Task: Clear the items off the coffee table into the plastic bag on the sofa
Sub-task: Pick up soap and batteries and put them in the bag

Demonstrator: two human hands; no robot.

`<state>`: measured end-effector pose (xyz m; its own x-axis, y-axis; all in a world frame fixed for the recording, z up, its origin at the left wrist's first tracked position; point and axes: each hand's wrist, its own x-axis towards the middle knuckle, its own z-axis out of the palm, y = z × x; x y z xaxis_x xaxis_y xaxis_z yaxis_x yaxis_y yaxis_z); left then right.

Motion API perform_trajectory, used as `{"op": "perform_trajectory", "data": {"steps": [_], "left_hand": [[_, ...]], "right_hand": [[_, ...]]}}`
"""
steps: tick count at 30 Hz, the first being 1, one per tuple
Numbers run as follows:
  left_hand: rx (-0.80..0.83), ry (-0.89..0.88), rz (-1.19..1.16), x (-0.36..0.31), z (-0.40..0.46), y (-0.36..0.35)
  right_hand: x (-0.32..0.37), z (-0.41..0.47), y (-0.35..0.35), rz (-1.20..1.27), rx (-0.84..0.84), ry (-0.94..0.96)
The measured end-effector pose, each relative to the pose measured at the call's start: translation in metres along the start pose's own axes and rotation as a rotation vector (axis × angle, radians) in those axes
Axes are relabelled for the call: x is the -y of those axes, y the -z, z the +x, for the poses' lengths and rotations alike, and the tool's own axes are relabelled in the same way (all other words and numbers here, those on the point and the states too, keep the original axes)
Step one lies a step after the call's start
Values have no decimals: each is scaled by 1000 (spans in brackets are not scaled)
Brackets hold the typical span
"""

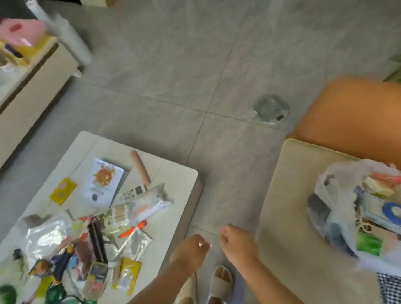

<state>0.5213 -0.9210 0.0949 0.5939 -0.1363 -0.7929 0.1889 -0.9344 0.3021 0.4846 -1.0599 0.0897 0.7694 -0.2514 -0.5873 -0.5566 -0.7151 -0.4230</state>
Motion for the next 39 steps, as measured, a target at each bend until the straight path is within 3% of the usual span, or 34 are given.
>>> {"op": "perform_trajectory", "data": {"steps": [12, 19, 30, 39], "left_hand": [[-170, 291, -477, 163, -59, 27], [-235, 388, -611, 277, -102, 29], [-319, 475, -839, 442, -160, 2], [-391, 585, -975, 544, -163, -9]], "right_hand": [[133, -30, -111, -234, 245, 364], [210, -76, -185, -337, 337, 493], [298, -163, -309, -401, 447, 549], [348, -167, -383, -478, 495, 592]]}}
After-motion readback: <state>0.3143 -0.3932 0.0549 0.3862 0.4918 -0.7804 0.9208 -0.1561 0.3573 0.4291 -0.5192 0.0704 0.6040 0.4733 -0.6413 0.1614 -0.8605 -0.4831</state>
